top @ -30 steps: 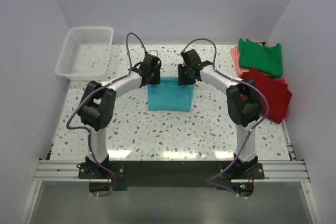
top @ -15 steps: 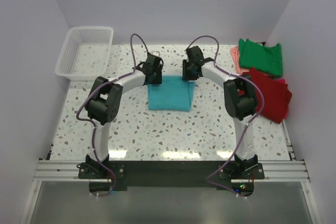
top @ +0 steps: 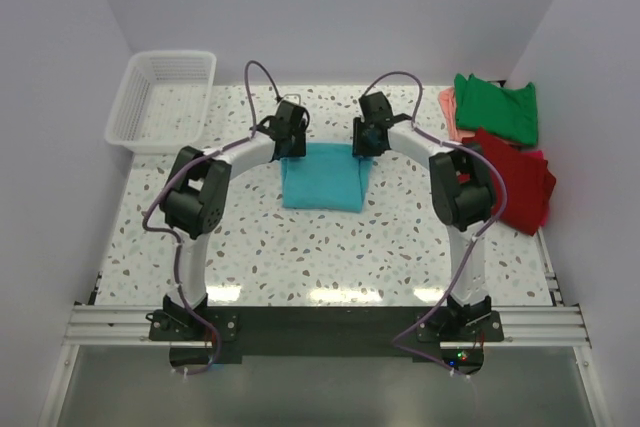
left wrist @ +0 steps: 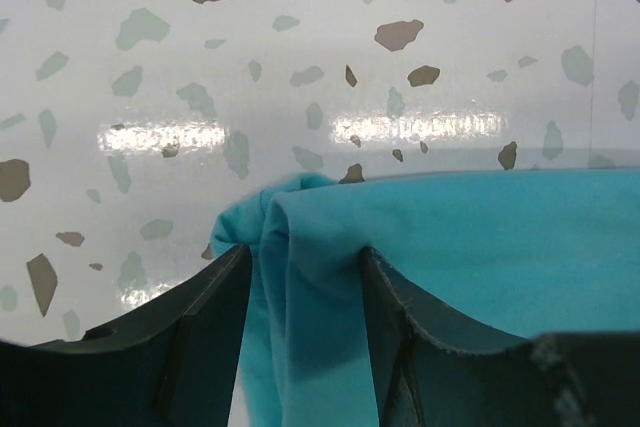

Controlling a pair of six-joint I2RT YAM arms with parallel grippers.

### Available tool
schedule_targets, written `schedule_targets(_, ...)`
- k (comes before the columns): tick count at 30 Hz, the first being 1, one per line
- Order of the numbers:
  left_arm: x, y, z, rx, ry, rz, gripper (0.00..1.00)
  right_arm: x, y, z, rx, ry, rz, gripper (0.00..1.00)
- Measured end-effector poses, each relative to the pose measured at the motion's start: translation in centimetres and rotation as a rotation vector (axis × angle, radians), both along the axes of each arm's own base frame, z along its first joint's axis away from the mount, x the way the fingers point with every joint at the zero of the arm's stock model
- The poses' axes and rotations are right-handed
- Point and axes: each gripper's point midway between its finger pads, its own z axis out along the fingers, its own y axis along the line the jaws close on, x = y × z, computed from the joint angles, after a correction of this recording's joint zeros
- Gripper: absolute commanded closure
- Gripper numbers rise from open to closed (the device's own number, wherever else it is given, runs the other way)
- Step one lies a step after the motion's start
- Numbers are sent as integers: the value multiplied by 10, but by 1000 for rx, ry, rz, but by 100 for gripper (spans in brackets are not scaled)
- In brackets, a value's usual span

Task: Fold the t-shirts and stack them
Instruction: Fold the tshirt

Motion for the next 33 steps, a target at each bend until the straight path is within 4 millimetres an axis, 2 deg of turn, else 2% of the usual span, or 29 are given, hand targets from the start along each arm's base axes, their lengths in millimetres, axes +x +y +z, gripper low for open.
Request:
schedule_targets(5,-4,10,33,-11,-57,21,46,-15,-14,15,-26,-26,-23,43)
schedule_targets(6,-3,11,44,-20,-82,25,46,-18,-17,19,-28,-36,-23,32)
schedule_targets(8,-2,12,63,-35,-121,30,46,-26,-21,27,-30,-47,-29,20)
schedule_targets(9,-2,13,74,-43,-144,33,46,-28,-23,32,-32,-59,-30,11)
schedule_targets(10,-2,13,80,-50,-158,34,46,-30,-25,36,-30,-67,-36,9)
schedule_targets(13,-7,16,96,-65,-188,36,46,-36,-29,46,-26,-91,-40,8)
schedule_targets(17,-16,24,95,-63,-184,42,46,-47,-32,47,7,-90,-36,12)
schedule_targets(24,-34,50,86,-50,-147,74,45,-70,-34,16,88,-11,-38,17)
schedule_targets(29,-47,58,94,-52,-154,79,45,-73,-19,16,176,-7,-1,18)
schedule_targets(33,-51,60,96,-51,-158,80,45,-72,-6,15,239,-5,22,18)
